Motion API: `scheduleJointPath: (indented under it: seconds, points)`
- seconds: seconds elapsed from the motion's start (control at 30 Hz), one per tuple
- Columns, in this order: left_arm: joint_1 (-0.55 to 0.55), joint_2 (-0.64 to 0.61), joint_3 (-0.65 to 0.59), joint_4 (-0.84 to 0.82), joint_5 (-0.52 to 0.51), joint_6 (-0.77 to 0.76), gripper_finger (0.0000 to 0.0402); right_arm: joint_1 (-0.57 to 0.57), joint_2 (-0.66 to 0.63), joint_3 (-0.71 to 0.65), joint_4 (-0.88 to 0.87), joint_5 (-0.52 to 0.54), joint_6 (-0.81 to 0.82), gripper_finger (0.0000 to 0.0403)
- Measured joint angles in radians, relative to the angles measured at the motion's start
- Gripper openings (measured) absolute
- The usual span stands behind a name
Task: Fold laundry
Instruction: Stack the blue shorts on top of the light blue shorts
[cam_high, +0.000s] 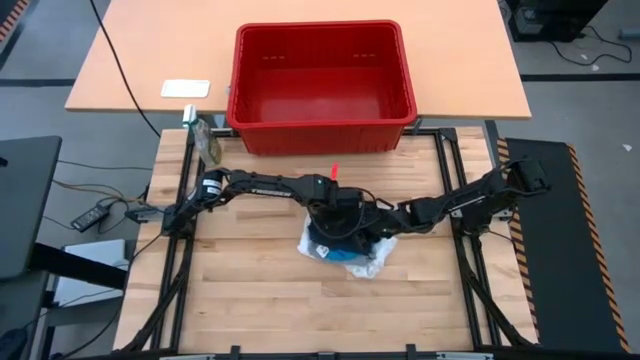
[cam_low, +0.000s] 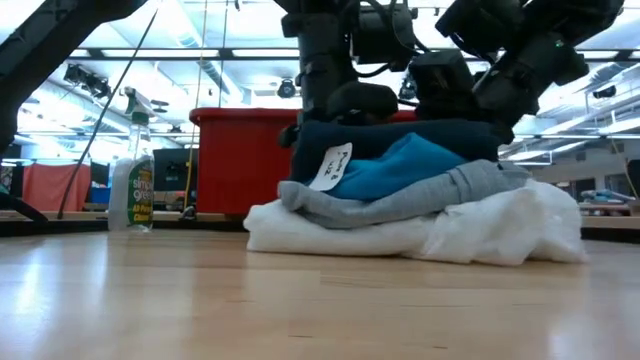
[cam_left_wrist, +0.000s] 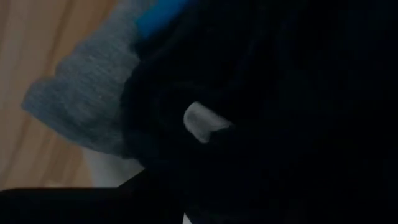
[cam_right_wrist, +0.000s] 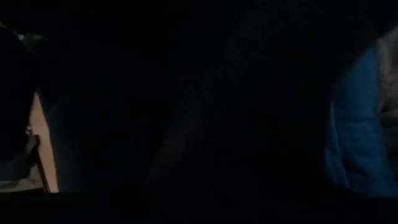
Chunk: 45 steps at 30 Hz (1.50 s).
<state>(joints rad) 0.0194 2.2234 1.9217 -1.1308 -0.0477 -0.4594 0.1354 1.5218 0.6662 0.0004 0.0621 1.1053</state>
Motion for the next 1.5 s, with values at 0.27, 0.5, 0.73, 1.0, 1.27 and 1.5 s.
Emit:
scheduleJointPath:
  seconds: [0.27, 0.5, 0.73, 1.0, 1.27, 1.5]
  points:
    - [0.003, -0.088, -0.004, -0.063, -0.020, 0.008, 0.0142, -0.034, -0.038, -0.003, 0.046, 0.005, -0.079, 0.0191]
    - [-0.018, -0.200, -0.003, -0.043, -0.107, 0.062, 0.0142, -0.035, -0.065, -0.003, 0.069, -0.011, -0.108, 0.0191]
    - [-0.024, -0.213, -0.002, -0.048, -0.125, 0.061, 0.0142, -0.030, -0.084, -0.003, 0.082, -0.074, -0.115, 0.0201]
    - [-0.031, -0.344, -0.319, 0.174, -0.095, -0.047, 0.0142, -0.019, -0.150, -0.001, 0.063, -0.067, -0.092, 0.0220]
    - [-0.034, -0.660, -0.670, 0.483, -0.098, -0.177, 0.0142, -0.012, -0.196, 0.000, 0.044, -0.033, -0.067, 0.0226]
    - [-0.034, -0.933, -1.030, 0.726, -0.142, -0.358, 0.0181, -0.034, -0.232, 0.001, -0.106, -0.055, -0.032, 0.0226]
